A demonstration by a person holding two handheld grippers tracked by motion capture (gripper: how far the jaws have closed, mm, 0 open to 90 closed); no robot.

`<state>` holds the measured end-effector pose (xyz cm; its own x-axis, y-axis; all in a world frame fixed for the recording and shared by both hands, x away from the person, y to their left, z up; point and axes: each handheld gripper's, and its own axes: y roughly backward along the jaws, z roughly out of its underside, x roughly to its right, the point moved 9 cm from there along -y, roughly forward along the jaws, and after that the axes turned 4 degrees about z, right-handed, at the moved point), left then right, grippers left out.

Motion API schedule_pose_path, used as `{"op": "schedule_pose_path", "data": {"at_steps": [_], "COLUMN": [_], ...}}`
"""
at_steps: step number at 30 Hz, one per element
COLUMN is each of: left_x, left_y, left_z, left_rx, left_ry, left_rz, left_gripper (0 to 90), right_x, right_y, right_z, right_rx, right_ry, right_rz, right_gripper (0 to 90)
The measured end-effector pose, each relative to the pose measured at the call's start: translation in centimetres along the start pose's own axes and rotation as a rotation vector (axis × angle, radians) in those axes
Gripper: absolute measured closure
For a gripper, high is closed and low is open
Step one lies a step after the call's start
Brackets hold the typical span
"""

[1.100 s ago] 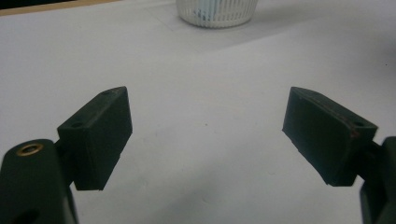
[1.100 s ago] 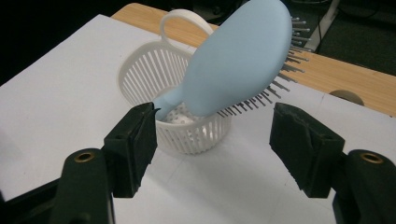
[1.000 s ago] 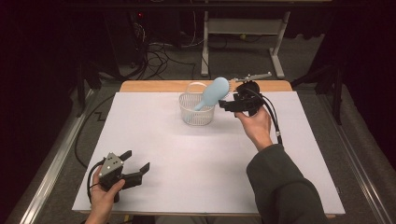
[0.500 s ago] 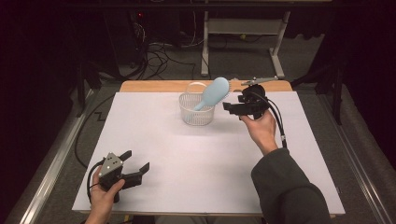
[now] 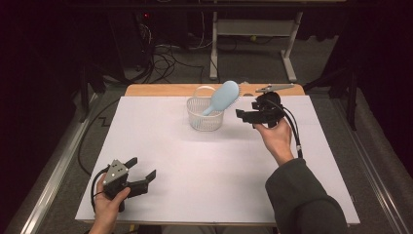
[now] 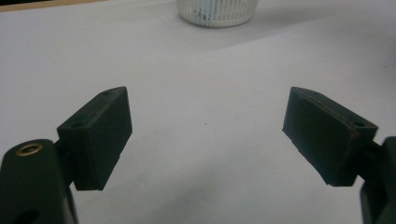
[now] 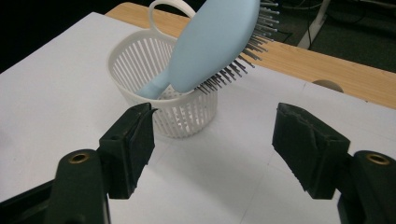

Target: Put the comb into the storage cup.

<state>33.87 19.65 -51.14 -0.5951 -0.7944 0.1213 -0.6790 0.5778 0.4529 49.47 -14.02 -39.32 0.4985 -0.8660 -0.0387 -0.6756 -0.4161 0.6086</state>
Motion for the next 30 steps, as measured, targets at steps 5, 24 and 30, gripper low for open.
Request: {"op": "schedule_pose_path", "data": {"at_steps": [5,24,30], "left_x": [0.0,0.2,0.5], "left_y": [0.0,-0.4,-0.6], "left_z": [0.0,0.1,0.1], "left_rx": [0.0,-0.007,-0.015], "left_ry": [0.0,0.002,0.0], "left_rz": [-0.001,0.002,0.005], "left_gripper": [16.4,15.8,15.8], "right_x": [0.3,1.3,1.6], "right_y": [0.3,1.5,1.9], "right_z": [0.2,1.7,2.5], "right_rx": [0.007,0.026,0.029], "right_ry": [-0.004,-0.021,-0.034], "right_rz": [0.001,0.004,0.004], "right_gripper": [29.2,28.3,26.7]}}
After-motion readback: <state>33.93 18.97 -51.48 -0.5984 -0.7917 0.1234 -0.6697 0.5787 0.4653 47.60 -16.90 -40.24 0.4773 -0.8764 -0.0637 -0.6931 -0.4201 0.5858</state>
